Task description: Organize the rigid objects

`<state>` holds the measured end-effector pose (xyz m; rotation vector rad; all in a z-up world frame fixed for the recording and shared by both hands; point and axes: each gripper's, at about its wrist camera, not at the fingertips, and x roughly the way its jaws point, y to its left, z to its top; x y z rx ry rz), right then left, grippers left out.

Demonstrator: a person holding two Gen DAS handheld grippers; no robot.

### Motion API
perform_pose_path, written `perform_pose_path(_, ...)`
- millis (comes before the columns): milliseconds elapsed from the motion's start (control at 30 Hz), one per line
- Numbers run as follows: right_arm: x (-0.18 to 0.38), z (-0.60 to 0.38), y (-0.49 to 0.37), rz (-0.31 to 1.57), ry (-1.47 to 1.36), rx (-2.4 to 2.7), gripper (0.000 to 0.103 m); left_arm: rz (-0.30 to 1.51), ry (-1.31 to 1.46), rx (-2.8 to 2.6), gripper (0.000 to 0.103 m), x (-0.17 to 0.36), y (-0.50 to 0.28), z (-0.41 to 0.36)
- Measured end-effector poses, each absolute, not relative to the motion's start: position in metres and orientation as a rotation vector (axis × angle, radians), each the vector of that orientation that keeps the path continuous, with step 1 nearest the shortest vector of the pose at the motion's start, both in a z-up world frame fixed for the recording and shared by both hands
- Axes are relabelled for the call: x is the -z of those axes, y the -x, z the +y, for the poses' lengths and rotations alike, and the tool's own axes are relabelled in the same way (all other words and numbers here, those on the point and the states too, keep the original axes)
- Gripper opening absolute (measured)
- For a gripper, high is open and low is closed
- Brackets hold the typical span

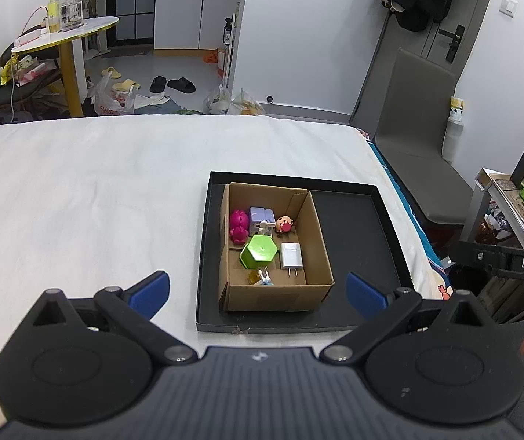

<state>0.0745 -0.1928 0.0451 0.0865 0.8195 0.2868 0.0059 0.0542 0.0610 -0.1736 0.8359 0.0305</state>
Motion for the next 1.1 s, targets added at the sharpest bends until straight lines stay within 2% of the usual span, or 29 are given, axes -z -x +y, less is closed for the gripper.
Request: perform_pose_path(1100, -0.0465, -0.1909, -0.0726, 0.812, -0.073, -0.281, 0.103, 0.845, 0.154, -0.042, 0.102, -0.0604, -0.0025, 0.0551)
